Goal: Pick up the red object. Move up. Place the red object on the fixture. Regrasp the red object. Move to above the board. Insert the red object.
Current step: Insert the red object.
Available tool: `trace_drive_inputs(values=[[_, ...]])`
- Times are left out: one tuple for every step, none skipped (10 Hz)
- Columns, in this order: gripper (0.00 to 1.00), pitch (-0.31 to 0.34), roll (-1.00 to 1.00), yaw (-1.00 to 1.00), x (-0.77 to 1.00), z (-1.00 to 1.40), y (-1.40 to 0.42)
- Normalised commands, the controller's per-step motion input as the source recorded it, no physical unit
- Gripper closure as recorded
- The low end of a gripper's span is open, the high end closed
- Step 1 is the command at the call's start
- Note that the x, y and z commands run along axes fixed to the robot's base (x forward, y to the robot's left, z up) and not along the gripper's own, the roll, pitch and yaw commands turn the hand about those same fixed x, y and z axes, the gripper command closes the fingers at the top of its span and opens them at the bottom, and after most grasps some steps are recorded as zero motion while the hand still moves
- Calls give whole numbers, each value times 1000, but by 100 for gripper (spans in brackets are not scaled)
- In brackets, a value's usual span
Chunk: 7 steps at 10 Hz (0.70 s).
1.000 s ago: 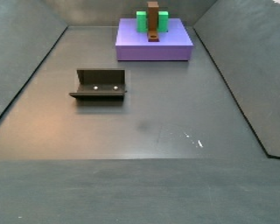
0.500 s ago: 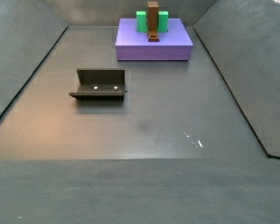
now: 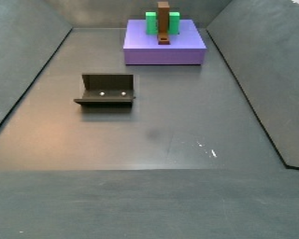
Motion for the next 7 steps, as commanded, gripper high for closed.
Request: trace_drive_inputs(values=[[100,-69,-99,0,0,-737,383],[100,-59,-111,0,14,-920,403],[100,-71,-166,0,0,-834,343],[100,-91,-216,-23,0,-731,269],[100,-59,-220,-51,0,-726,266],[100,-30,-214,-66,3,-737,251],[100,0,-177,-40,17,-671,234]])
